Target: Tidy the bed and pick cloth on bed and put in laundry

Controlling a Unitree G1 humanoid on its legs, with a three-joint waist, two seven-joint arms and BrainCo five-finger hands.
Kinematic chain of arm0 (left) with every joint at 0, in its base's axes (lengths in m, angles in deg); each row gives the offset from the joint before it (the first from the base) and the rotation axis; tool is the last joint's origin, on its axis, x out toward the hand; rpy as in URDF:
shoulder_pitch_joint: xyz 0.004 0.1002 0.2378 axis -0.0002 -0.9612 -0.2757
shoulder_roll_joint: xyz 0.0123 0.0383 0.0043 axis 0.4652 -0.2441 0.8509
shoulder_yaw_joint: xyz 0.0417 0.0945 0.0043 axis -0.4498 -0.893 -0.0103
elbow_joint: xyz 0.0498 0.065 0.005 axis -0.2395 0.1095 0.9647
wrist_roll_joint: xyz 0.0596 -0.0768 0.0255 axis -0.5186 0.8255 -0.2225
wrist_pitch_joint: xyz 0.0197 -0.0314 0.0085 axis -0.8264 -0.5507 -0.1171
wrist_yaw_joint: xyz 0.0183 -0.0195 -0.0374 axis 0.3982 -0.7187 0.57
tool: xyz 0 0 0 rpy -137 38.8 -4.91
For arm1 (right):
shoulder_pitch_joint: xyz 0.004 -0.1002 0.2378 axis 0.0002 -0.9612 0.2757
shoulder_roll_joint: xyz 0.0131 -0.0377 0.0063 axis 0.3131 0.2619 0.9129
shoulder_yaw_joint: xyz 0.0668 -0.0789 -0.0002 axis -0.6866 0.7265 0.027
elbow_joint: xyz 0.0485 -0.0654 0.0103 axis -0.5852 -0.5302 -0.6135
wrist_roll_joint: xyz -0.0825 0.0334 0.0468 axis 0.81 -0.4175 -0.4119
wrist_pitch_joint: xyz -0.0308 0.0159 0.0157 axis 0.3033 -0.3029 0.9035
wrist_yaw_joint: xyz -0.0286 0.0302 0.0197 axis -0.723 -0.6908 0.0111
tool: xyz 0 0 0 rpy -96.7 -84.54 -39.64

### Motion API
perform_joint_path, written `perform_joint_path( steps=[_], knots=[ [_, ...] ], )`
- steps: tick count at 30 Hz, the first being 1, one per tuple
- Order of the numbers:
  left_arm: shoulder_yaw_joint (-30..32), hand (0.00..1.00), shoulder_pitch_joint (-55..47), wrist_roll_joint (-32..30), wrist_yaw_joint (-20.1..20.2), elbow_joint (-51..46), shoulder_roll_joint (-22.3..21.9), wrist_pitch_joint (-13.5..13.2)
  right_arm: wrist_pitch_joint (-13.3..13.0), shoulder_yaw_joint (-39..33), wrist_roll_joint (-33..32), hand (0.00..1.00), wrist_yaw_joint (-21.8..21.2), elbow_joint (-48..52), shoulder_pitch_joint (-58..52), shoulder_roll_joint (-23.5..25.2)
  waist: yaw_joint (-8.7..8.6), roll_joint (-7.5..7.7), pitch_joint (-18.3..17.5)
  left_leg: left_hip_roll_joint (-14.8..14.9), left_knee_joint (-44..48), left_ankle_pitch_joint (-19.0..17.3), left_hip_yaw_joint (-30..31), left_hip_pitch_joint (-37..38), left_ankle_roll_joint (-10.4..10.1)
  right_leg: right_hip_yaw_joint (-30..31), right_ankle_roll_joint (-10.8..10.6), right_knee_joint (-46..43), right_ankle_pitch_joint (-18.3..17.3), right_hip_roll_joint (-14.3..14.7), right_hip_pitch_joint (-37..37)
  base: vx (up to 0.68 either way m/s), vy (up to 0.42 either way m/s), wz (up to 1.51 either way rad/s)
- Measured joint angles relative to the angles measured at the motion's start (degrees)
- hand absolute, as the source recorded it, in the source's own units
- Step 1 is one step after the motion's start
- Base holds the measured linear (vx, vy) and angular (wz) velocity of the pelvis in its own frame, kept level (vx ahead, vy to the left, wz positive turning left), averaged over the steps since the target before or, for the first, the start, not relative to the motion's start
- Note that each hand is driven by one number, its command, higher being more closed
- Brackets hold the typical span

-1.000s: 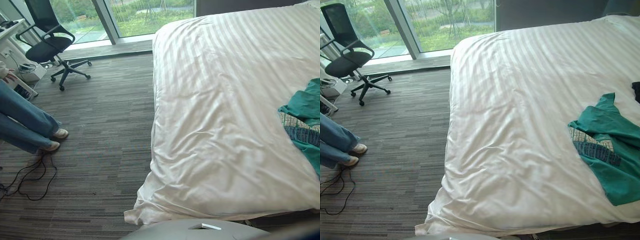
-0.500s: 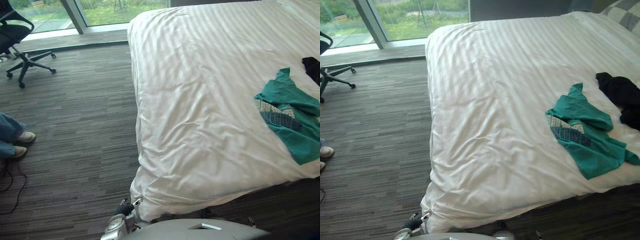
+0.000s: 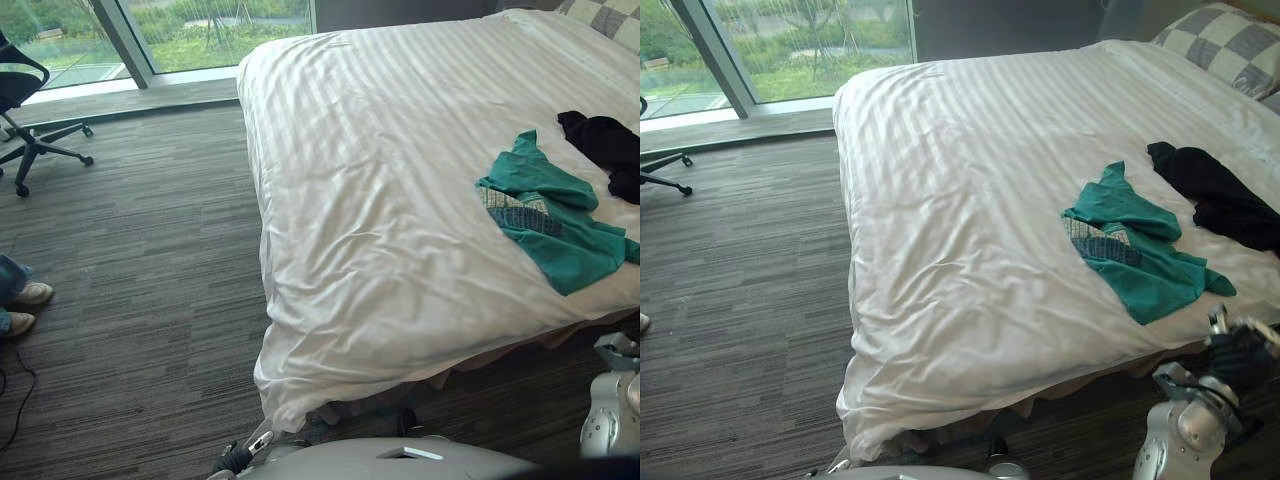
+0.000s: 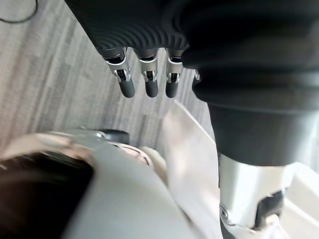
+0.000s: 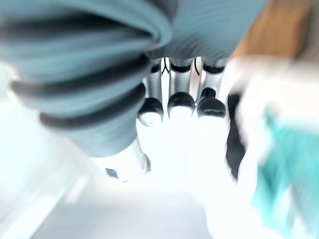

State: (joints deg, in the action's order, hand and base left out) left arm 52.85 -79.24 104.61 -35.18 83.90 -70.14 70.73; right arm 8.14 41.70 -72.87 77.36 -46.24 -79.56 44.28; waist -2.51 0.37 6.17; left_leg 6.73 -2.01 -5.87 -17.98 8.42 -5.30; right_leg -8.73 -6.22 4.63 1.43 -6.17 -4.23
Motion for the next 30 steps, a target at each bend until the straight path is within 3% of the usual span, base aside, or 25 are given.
perform_joint_path(
  steps=[1,3,6,10,12,15,16,19,22,25,30],
  knots=[
    [-0.43,0.00,0.02,-0.11,0.00,-0.01,0.25,-0.14,-0.04,2.57,-0.81,1.00,-2.28,-0.10,1.54,-1.67,0.18,0.17,-0.28,-0.13,0.02,0.23,0.38,-0.37,0.18,-0.33,-0.11,0.00,0.06,-0.01,0.18,0.00,-0.025,0.32],
    [-0.96,0.00,0.61,-1.56,0.03,-0.08,1.01,-0.96,0.34,14.11,-8.38,1.00,-14.00,-3.16,11.92,-6.54,0.88,0.67,-0.85,-0.41,-0.46,1.87,2.92,-1.60,0.44,-2.59,-1.16,-0.09,0.69,-0.12,0.62,0.03,-0.034,0.51],
    [-2.48,0.00,3.24,-1.32,0.13,-0.02,2.04,-1.11,1.60,22.87,-12.92,1.00,-21.11,-10.58,25.10,-7.50,3.84,1.66,0.27,-0.16,-0.33,2.97,5.15,-3.73,0.48,-4.35,-1.14,-1.17,0.68,-0.07,1.89,0.01,-0.034,0.42],
    [-4.39,0.00,11.59,1.65,0.99,-1.22,2.85,-2.72,2.80,32.31,-14.87,1.00,-27.16,-16.42,44.95,-6.60,7.96,1.60,9.05,-0.06,3.19,4.27,9.29,-10.83,0.71,-7.16,-0.56,-7.88,-1.30,-1.14,8.16,-0.11,-0.029,0.48],
    [-5.46,0.00,14.01,3.86,2.50,-3.55,2.96,-3.60,3.92,35.51,-14.85,1.00,-29.23,-16.54,51.21,-4.33,9.16,1.46,13.80,-0.52,3.34,5.44,10.81,-13.31,0.88,-8.14,-0.33,-12.28,-3.00,-2.25,11.59,-0.13,-0.011,0.47],
    [-6.78,0.00,15.46,6.12,3.62,-6.69,2.96,-4.36,7.08,38.36,-14.80,1.00,-30.82,-16.75,55.20,-0.62,10.20,1.00,18.78,-1.43,4.59,6.01,12.52,-16.03,1.05,-9.29,-0.18,-17.30,-4.94,-4.15,15.00,-0.08,0.007,0.41],
    [-8.28,0.00,16.08,7.70,4.42,-7.53,2.87,-4.46,9.56,40.03,-14.71,1.00,-31.31,-17.91,56.16,0.83,10.75,0.37,19.94,-2.10,5.48,6.13,13.31,-18.15,1.22,-9.52,-0.33,-19.71,-5.57,-5.20,17.25,-0.05,0.036,0.32],
    [-11.03,0.00,18.11,8.88,5.18,-7.47,2.56,-4.33,15.61,42.94,-14.68,1.00,-31.02,-23.85,57.31,2.42,11.98,-1.42,20.90,-3.32,8.27,6.26,14.57,-23.26,1.42,-10.45,0.16,-23.92,-6.42,-7.28,22.15,-0.05,0.026,0.31],
    [-13.78,0.00,20.16,13.38,5.67,-7.28,2.02,-3.93,19.29,44.11,-14.68,1.00,-29.63,-31.75,56.97,3.79,12.77,-3.17,21.83,-4.53,9.16,6.85,15.84,-27.51,1.90,-11.04,0.23,-26.50,-7.91,-8.98,26.07,-0.08,0.017,0.34],
    [-15.67,0.00,22.44,17.80,6.95,-5.55,1.39,-3.67,19.96,44.58,-14.65,1.00,-27.93,-41.92,55.42,4.04,13.24,-5.16,22.82,-4.82,8.79,8.02,16.58,-30.26,2.09,-11.23,0.45,-26.91,-8.05,-9.25,28.67,-0.09,-0.012,0.18],
    [-17.04,0.00,24.55,21.67,6.99,-2.42,1.61,-4.43,18.59,42.26,-15.49,1.00,-28.21,-49.18,53.09,6.22,12.44,-5.57,22.74,-4.94,6.22,10.13,16.87,-31.35,1.99,-11.38,0.43,-27.37,-7.96,-9.50,31.05,-0.03,-0.051,0.06]
  ],
)
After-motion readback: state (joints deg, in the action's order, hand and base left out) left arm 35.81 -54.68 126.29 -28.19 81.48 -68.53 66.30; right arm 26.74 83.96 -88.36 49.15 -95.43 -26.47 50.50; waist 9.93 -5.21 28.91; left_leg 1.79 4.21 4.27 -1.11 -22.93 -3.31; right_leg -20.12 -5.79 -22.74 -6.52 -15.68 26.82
